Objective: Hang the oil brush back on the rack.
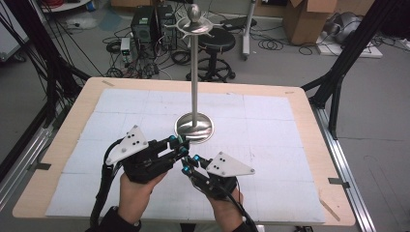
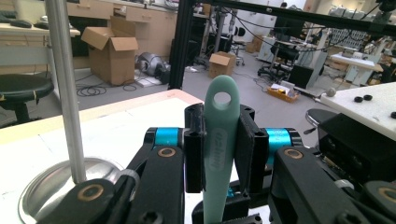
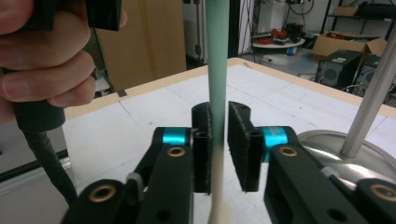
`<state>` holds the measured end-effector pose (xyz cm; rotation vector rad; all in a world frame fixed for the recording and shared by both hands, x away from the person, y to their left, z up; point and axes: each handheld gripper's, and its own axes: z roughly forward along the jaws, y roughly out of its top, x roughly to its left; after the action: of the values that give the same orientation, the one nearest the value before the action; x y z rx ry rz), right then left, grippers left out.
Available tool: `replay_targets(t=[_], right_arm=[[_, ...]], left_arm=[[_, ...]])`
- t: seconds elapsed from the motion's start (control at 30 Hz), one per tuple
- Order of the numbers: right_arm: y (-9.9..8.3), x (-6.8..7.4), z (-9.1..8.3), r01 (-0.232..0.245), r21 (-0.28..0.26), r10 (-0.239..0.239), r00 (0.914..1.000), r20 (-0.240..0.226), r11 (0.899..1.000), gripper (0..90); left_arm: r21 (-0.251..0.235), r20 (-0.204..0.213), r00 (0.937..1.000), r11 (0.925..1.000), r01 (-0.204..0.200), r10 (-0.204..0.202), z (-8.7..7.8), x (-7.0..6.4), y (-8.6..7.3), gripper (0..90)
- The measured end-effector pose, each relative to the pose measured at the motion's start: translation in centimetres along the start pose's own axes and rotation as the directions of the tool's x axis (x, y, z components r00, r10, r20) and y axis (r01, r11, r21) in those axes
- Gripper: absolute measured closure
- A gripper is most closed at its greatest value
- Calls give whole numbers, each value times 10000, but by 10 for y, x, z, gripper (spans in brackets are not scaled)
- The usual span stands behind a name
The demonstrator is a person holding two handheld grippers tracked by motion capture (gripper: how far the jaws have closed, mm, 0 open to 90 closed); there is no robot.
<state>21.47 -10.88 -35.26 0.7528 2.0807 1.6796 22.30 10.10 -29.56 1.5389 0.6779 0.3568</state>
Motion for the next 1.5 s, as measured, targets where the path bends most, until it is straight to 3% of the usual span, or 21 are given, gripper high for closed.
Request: replay_targets(t=[0.13, 0.23, 0.37, 0.43, 0.6, 0.67, 0.77, 0.9, 1.03, 1.17, 1.3, 1.5], right_arm=[[1, 1, 0, 103, 74, -103, 9999, 20, 9999, 831], [1, 0, -1, 183, 65, -183, 9998, -42, 9998, 839], [2, -1, -3, 285, 87, -283, 9992, -283, 9996, 843], [3, -3, -5, 304, 78, -299, 9983, -490, 9995, 843], [3, -16, -8, -20, -128, 4, 9925, -1225, 9999, 844], [3, -24, -9, -127, -249, 83, 9857, -1684, 9996, 844], [2, -34, -10, -365, -384, 261, 9697, -2428, 9986, 844], [2, -47, -12, -701, -596, 455, 9382, -3430, 9958, 843], [4, -56, -12, -713, -655, 393, 9158, -3997, 9953, 843], [8, -63, -10, -608, -470, 359, 9089, -4155, 9970, 842], [19, -74, -4, -654, -504, 360, 8933, -4480, 9966, 842], [44, -88, 11, -471, -291, 285, 8872, -4605, 9985, 842]], left_arm=[[13, 18, 10000, 10000, 76, -76, 1, 0, 0, 751], [-41, 537, 9982, 9996, 284, -281, 0, 4, 1, 732], [-411, 964, 9948, 9985, 358, -317, -6, 9, 3, 531], [-559, 1378, 9895, 9971, 518, -437, -11, 14, 4, 406], [-1036, 2189, 9756, 9937, 429, -192, -29, 25, 4, 349], [-1162, 2374, 9714, 9926, 338, -53, -37, 30, 2, 327], [-1251, 2370, 9715, 9919, 230, 74, -48, 37, -4, 305], [-1145, 2199, 9755, 9933, 149, 108, -58, 46, -16, 291], [-840, 1997, 9797, 9965, -8, 176, -65, 53, -30, 268], [-338, 1632, 9862, 9992, -229, 281, -70, 59, -42, 205], [-361, 1571, 9875, 9993, -52, 108, -75, 65, -51, 206], [-442, 1426, 9896, 9989, -131, 193, -78, 71, -60, 206]])
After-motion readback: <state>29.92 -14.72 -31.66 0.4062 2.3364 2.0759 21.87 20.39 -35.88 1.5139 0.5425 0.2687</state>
